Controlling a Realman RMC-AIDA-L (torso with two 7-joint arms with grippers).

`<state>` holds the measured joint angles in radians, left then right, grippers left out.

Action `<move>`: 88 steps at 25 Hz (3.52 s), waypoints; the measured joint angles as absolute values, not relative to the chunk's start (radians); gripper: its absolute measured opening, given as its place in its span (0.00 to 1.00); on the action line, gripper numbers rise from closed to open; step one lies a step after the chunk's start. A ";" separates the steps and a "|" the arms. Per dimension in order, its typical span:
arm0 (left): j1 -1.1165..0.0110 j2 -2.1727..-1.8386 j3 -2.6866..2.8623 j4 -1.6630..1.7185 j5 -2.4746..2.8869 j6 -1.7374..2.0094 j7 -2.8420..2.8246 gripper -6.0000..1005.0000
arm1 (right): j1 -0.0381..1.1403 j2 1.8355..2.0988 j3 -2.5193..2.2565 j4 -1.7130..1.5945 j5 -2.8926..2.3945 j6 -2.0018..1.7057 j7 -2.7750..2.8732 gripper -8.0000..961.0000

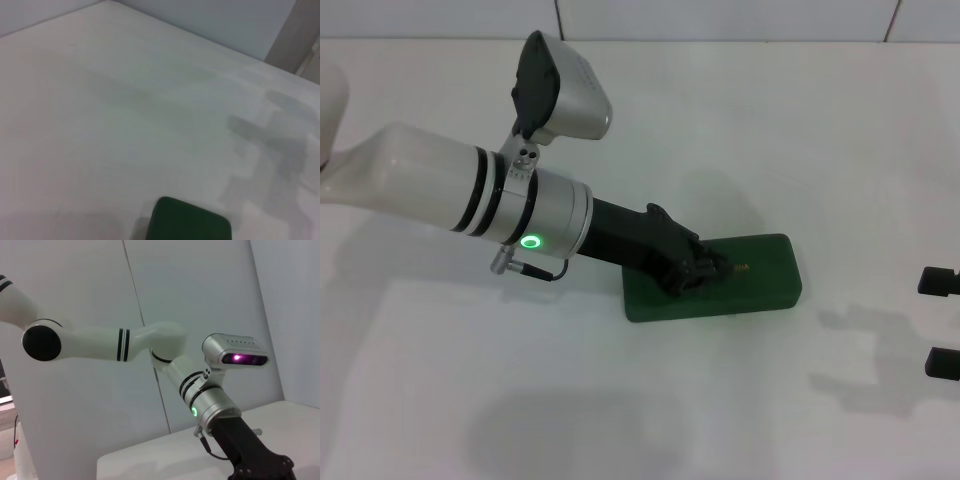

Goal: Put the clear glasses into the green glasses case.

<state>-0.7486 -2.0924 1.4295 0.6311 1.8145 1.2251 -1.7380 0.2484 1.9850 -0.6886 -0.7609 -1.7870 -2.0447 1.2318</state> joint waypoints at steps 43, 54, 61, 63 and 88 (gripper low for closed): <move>-0.381 -2.011 1.025 0.840 1.737 1.898 -1.446 0.89 | 0.479 2.024 -0.813 -0.603 -1.775 -1.975 1.180 0.80; -0.383 -2.011 1.015 0.839 1.734 1.899 -1.447 0.88 | 0.545 2.025 -0.845 -0.519 -1.738 -1.896 1.119 0.80; -0.379 -2.014 0.995 0.839 1.734 1.899 -1.448 0.88 | 0.559 2.025 -0.851 -0.518 -1.737 -1.878 1.118 0.80; -0.379 -2.013 0.991 0.839 1.734 1.897 -1.448 0.88 | 0.560 2.025 -0.854 -0.518 -1.737 -1.877 1.116 0.80; -0.377 -2.019 0.946 0.839 1.743 1.896 -1.450 0.88 | 0.565 2.025 -0.856 -0.508 -1.736 -1.864 1.104 0.80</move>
<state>-0.3773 -2.0192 0.9463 0.8390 1.7427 1.8962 -1.4501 0.5654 2.0252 -0.8558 -0.5076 -1.7364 -1.8635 1.1044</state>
